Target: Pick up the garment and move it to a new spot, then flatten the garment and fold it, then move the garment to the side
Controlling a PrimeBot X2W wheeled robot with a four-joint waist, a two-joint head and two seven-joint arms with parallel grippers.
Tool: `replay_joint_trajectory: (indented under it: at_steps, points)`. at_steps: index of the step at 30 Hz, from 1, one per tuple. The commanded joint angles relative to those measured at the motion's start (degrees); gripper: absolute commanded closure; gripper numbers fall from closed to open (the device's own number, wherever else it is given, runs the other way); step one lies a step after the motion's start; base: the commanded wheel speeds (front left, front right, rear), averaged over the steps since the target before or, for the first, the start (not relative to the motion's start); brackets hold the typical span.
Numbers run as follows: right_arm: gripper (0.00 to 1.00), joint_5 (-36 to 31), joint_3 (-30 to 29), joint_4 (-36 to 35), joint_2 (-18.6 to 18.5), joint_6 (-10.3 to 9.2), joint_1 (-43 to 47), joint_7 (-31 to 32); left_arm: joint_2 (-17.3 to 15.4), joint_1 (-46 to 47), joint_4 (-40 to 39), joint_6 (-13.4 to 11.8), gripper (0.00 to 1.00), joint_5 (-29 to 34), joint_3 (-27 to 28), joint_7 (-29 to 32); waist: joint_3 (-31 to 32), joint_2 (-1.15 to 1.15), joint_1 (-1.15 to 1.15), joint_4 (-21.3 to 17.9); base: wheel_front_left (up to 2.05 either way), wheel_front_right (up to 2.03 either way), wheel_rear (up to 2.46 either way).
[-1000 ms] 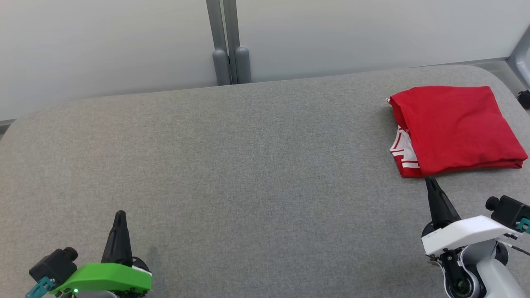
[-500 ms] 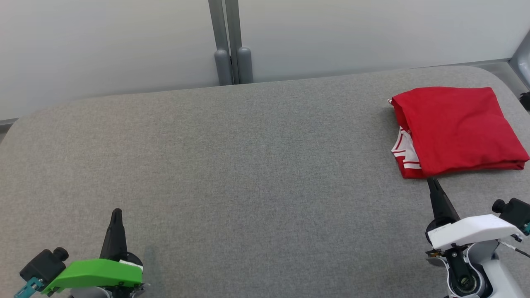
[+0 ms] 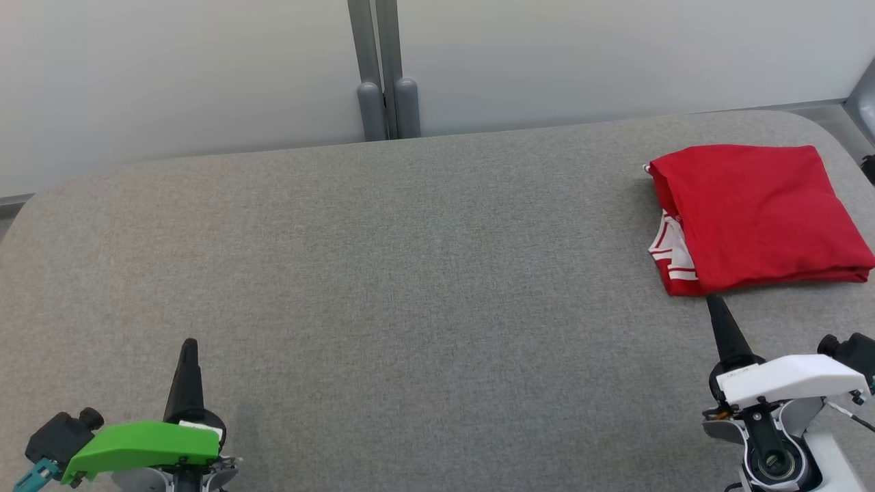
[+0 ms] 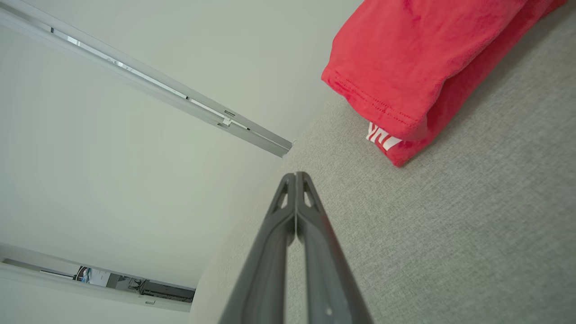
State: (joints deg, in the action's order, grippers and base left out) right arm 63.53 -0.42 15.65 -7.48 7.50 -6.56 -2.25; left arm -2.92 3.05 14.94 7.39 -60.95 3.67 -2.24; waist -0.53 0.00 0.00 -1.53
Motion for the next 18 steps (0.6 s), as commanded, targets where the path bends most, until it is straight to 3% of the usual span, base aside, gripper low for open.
replay_joint_trajectory:
  at_steps: [1,18]
  points:
    - [1.00,1.5,-0.5,-0.8,0.1,0.00,-0.3,0.4,-0.1,1.6,-0.7,0.1,1.00,-1.6,0.4,0.4,0.0,0.00,0.00,0.0,0.00,0.00,0.00]
    - [1.00,9.9,-2.3,-1.1,1.5,0.00,-0.1,3.1,-0.1,2.2,-0.8,0.1,1.00,-10.7,1.2,3.0,0.1,0.00,0.00,0.4,0.00,0.00,0.00]
